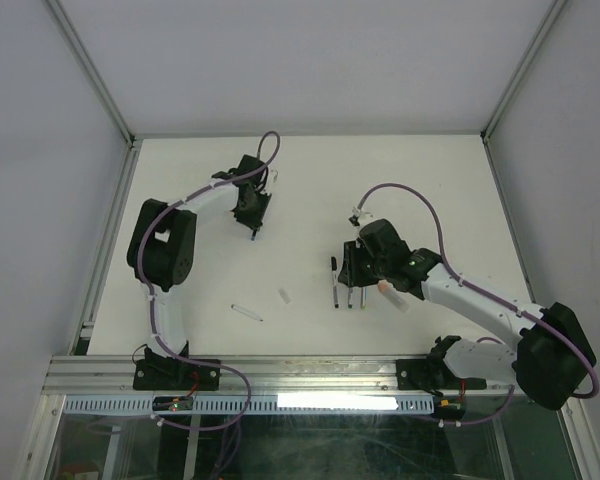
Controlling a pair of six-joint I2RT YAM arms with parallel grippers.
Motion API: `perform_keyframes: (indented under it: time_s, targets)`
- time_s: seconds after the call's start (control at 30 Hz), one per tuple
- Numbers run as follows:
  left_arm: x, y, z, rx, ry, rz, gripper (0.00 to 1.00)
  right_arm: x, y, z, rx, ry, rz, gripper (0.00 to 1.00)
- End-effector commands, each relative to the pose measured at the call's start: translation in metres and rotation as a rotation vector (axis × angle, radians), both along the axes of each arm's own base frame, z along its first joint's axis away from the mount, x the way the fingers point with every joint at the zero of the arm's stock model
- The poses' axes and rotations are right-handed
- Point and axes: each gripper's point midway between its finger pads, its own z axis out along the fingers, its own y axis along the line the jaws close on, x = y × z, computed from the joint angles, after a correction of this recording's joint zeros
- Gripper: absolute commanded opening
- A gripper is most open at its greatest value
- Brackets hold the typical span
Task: Insert the pens into the pen caps
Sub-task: Move the pen to the center of the board.
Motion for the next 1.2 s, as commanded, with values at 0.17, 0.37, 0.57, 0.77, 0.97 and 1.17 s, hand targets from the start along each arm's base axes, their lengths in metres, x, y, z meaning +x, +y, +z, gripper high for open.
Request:
perform_keyframes:
  time_s: [0.17, 0.37, 0.57, 0.77, 0.97, 1.17]
  targets:
    - [-0.068, -0.097, 0.01, -0.152, 0.08, -0.195, 0.2, 0.023, -0.001, 0.024, 0.066, -0.093, -0.138, 0.35]
    - [-0.095, -0.13, 0.021, -0.226, 0.088, -0.258, 0.2, 0.028, -0.011, 0.031, 0.098, -0.125, -0.243, 0.35]
    - [-0.11, -0.143, 0.047, -0.334, 0.054, -0.264, 0.19, 0.031, -0.011, 0.034, 0.177, -0.124, -0.33, 0.36]
    - [-0.117, -0.146, 0.064, -0.393, 0.035, -0.266, 0.19, 0.038, 0.017, 0.037, 0.345, -0.073, -0.367, 0.36]
    - [-0.111, -0.147, 0.066, -0.402, 0.0, -0.237, 0.28, 0.047, 0.028, 0.029, 0.378, -0.011, -0.427, 0.37]
    - [-0.114, -0.161, 0.066, -0.423, -0.013, -0.243, 0.38, 0.047, 0.013, 0.026, 0.333, -0.033, -0.473, 0.37]
